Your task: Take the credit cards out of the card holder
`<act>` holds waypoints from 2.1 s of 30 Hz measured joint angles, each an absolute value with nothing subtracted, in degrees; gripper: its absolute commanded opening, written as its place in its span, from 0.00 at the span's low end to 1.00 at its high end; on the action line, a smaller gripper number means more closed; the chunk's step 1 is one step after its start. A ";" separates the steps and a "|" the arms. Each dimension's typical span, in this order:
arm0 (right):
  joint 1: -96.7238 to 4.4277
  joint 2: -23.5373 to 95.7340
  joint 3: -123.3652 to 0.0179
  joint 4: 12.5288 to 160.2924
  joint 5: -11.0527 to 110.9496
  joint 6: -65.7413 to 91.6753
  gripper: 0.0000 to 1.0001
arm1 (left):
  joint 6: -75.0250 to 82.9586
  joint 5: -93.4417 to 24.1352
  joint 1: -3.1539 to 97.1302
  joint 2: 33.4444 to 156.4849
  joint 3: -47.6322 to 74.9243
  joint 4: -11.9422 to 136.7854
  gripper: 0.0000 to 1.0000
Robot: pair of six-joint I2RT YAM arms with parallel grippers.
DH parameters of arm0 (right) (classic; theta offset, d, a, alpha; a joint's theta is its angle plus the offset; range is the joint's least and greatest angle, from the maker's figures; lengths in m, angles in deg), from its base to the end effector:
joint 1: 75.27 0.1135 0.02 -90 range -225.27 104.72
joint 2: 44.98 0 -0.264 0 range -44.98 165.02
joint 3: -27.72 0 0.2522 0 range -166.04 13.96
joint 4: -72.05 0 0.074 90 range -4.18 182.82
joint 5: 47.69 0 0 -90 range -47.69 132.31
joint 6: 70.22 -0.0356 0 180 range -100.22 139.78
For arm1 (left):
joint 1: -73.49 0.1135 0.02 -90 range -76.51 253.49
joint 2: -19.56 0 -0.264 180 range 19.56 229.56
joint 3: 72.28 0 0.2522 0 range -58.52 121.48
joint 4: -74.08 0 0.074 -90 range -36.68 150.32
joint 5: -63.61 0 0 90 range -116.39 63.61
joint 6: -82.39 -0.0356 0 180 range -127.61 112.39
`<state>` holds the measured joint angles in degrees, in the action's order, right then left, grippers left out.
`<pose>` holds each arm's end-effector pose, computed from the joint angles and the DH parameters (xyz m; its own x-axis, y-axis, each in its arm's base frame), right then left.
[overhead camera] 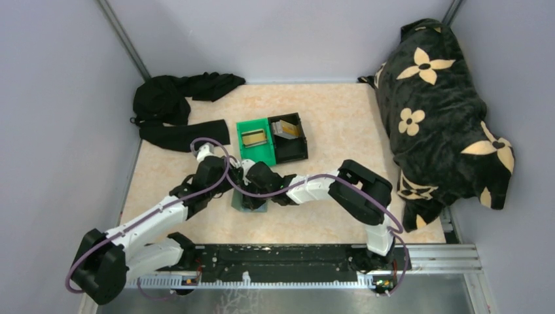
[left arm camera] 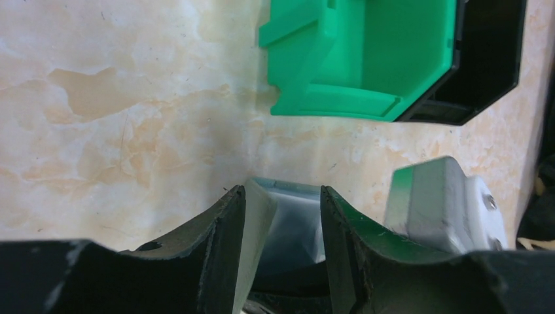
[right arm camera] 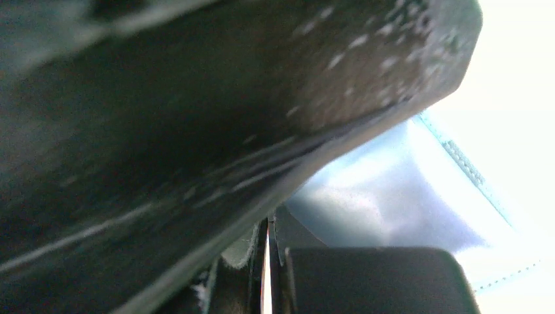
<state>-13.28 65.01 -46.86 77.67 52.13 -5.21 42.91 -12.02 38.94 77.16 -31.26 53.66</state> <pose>0.1816 0.3543 0.1439 -0.6725 -0.3778 -0.6364 -0.7130 0.5613 0.4202 0.1754 -0.1101 0.1991 -0.6132 -0.4856 -0.6231 -0.1371 0.8422 -0.5215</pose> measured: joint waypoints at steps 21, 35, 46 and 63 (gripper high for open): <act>-18.24 56.01 -40.82 77.54 47.61 -5.65 0.24 | 44.59 -14.95 38.22 79.65 -37.60 50.49 0.52; -19.97 55.42 -39.75 81.04 46.03 -4.08 0.26 | 43.72 -15.30 38.22 79.20 -37.92 50.58 0.52; -19.90 56.01 -38.90 79.20 53.92 -4.12 0.22 | 42.73 -16.06 38.22 80.09 -37.92 52.42 0.52; -19.79 60.60 -38.99 71.53 63.24 -7.81 0.26 | 41.60 -18.23 38.24 80.09 -38.86 55.06 0.51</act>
